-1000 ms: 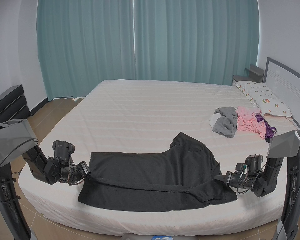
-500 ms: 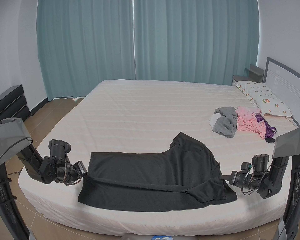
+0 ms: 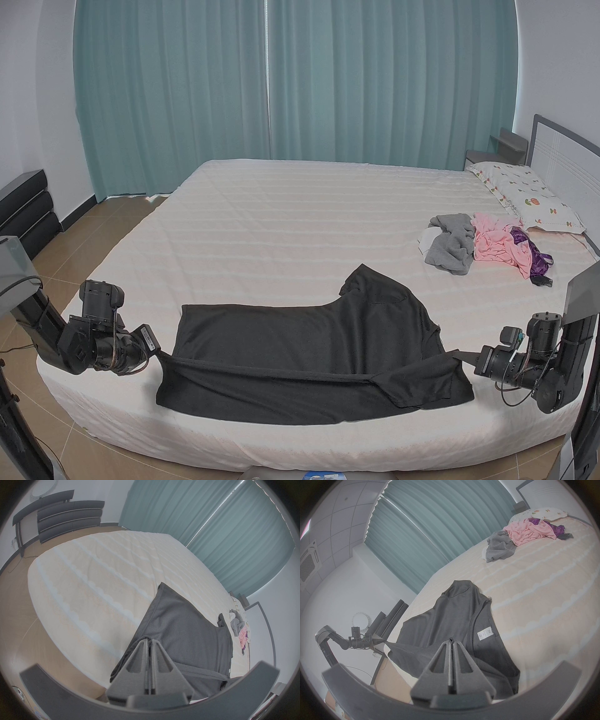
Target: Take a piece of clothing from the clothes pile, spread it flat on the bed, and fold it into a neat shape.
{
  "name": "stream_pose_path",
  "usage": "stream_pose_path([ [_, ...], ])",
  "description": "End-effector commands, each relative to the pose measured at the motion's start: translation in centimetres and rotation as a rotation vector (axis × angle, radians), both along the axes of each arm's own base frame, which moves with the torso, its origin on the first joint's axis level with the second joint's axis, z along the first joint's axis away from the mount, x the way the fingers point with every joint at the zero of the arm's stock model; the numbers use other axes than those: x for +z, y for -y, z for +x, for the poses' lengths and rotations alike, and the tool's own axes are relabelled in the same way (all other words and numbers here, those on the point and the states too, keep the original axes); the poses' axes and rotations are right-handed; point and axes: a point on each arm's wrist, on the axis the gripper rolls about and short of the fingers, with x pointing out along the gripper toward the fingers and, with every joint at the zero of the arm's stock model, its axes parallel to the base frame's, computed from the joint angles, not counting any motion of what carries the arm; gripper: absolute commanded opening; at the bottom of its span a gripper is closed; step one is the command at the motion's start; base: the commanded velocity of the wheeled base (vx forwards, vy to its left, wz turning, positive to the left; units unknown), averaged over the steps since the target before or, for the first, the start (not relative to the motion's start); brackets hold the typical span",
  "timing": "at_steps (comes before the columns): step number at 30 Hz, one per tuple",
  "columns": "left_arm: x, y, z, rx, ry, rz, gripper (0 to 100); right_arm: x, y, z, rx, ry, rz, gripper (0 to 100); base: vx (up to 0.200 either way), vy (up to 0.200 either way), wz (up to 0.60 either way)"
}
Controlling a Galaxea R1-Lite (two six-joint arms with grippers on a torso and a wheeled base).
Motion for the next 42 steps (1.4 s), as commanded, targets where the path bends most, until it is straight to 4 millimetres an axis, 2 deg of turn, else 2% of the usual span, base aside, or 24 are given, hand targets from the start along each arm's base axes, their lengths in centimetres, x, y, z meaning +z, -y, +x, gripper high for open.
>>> stream_pose_path([
  [1,1.0,-0.3,-0.8,0.009,0.024,0.000,0,0.6,0.1,-1.2,-0.003,-0.003,-0.001,0,0.000,0.000,0.00],
  [6,1.2,-0.4,-1.9,0.010,0.018,-0.002,0,1.7,0.5,-2.3,-0.012,0.011,0.008,0,0.000,0.000,0.00],
  [13,1.2,-0.5,-2.7,0.015,0.007,-0.002,0,1.7,1.0,-3.6,-0.012,-0.020,0.014,0,0.000,0.000,0.00],
  [15,1.2,-0.5,-3.2,0.015,0.001,-0.002,0,2.2,1.0,-4.0,-0.013,-0.005,0.015,0,0.000,0.000,0.00],
  [26,2.3,-0.7,-4.4,0.016,0.036,-0.010,0,3.4,1.4,-4.2,-0.033,0.037,0.023,0,0.000,0.000,0.00],
  [33,2.4,-0.9,-5.5,0.013,0.025,-0.001,0,4.5,1.4,-5.2,-0.032,0.019,0.023,0,0.000,0.000,0.00],
  [38,2.1,-0.8,-6.7,-0.018,-0.008,0.025,0,4.5,1.3,-5.7,-0.027,-0.017,0.009,0,0.000,0.000,0.00],
  [42,2.8,-0.8,-7.2,-0.019,0.019,0.028,0,5.0,1.6,-6.2,-0.042,-0.014,0.009,0,0.000,0.000,0.00],
])
